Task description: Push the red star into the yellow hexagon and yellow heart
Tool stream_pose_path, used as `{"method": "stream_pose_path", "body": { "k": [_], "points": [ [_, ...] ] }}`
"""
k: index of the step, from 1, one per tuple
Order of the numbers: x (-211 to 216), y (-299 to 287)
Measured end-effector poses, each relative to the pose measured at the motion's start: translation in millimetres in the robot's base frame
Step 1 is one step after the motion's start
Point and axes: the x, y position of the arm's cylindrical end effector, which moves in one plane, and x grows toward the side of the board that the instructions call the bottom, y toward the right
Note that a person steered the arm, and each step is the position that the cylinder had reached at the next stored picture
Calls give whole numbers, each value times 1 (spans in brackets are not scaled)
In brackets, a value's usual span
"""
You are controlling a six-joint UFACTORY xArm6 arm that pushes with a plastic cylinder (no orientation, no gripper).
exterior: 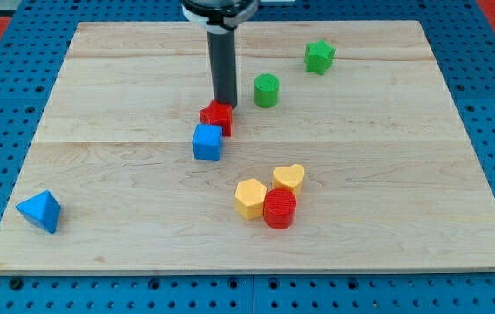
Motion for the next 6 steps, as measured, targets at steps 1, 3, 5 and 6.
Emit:
{"method": "stream_pose_path", "body": {
  "k": [1, 3, 5, 6],
  "points": [
    [33, 23],
    [-7, -20],
    [53, 10],
    [53, 15]
  ]
}}
